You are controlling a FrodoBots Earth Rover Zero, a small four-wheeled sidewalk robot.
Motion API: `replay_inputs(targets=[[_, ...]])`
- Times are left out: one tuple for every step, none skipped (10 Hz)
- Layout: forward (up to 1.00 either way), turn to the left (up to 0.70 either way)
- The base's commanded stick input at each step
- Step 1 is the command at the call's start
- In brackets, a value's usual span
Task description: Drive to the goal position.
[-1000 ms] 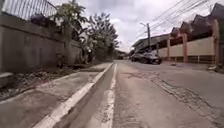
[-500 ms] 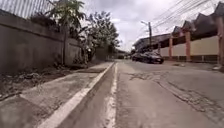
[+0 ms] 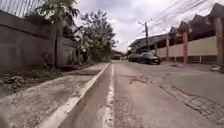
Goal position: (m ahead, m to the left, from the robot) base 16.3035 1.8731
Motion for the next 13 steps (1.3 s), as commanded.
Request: replay_inputs(targets=[[0.70,-0.26],[0.70,-0.18],[0.70,-0.02],[0.70,0.00],[0.70,0.00],[0.70,0.00],[0.70,0.00],[0.70,0.00],[0.70,0.00],[0.70,0.00],[0.70,0.00],[0.70,0.00],[0.70,0.00]])
